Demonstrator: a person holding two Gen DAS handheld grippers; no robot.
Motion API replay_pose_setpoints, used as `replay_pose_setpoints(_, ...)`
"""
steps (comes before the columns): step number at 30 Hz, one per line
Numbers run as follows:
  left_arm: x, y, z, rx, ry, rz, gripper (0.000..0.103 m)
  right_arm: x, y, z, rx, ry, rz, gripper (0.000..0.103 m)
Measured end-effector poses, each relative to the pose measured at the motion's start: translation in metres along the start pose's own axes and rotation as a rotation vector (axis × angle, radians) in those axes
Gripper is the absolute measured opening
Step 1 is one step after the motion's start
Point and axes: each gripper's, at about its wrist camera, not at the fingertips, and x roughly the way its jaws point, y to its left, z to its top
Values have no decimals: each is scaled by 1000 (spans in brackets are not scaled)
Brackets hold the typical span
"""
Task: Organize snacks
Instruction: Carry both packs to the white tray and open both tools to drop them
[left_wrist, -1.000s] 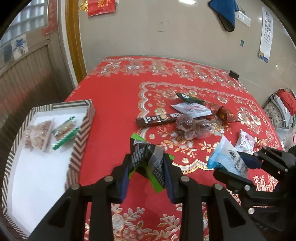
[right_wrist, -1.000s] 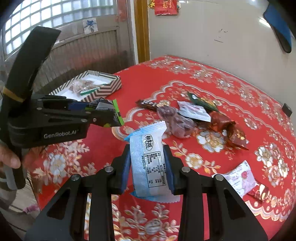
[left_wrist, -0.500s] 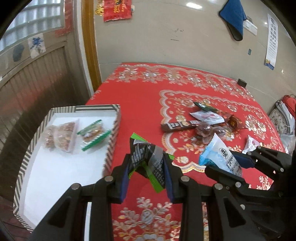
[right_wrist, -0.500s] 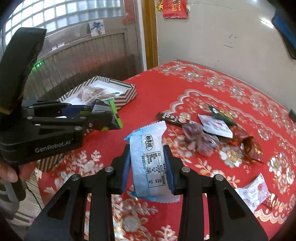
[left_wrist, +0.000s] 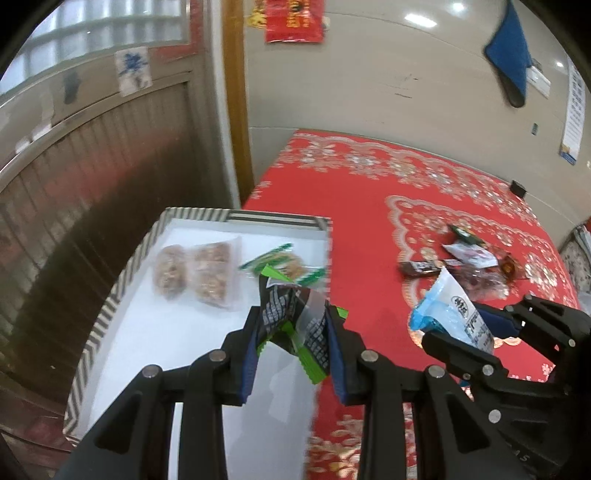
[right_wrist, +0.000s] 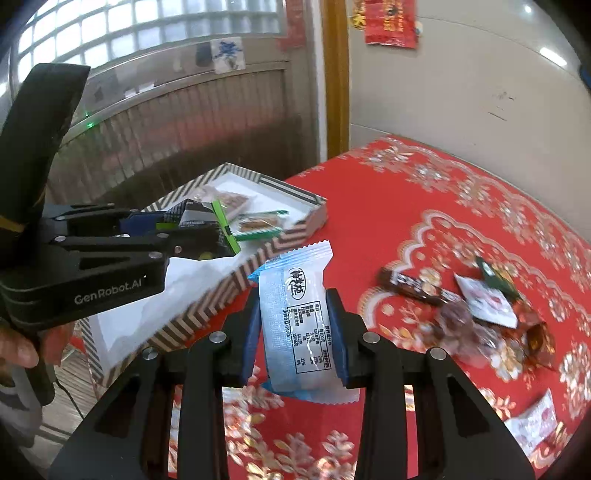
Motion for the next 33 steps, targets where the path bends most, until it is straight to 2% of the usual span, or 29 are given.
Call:
replay_pose_setpoints(21, 22, 55, -2, -85, 42, 78, 35, 43, 41, 31, -34, 19, 41, 32)
replay_pose_setpoints(33, 48, 79, 3, -126, 102, 114, 35, 78, 55, 50, -36, 52, 72, 32)
